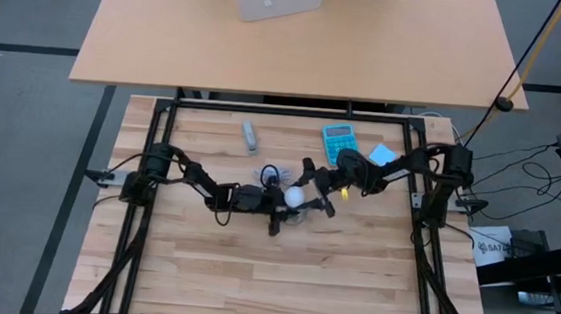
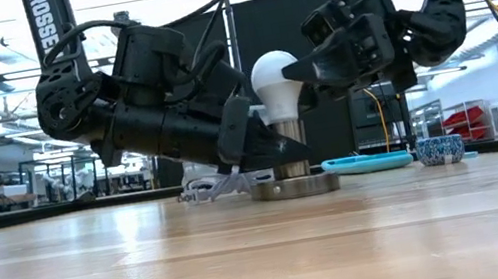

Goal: Screw lightbulb
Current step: Remove the white lightbulb from the desk lamp

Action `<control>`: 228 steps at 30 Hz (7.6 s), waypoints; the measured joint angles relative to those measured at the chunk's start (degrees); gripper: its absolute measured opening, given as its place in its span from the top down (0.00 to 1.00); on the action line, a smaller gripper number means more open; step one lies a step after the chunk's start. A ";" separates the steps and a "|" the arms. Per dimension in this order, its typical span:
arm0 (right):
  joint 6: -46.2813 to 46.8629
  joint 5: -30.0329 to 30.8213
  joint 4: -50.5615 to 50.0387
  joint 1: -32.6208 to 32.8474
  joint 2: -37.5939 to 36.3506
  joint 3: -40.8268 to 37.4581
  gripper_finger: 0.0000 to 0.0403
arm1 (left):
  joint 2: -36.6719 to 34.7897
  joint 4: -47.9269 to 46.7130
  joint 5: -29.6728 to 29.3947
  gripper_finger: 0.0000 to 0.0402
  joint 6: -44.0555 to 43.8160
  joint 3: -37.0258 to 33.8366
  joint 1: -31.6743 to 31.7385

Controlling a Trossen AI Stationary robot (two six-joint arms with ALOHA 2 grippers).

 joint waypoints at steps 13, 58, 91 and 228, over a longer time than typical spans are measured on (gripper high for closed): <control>-5.32 -12.16 -10.08 -1.16 0.02 5.76 0.32 | 0.00 0.43 4.71 0.57 -1.43 -0.13 0.24; -12.52 42.54 -50.38 3.51 -40.84 8.41 0.07 | 0.02 0.47 0.90 0.56 -1.48 -0.33 0.18; 9.49 67.76 -13.82 23.34 -31.30 -17.27 0.07 | 0.13 1.22 -14.52 0.56 -0.63 -0.20 0.80; -11.69 53.61 -30.65 11.64 -31.70 2.04 0.04 | 0.04 1.00 -3.33 0.56 -1.50 -0.09 1.17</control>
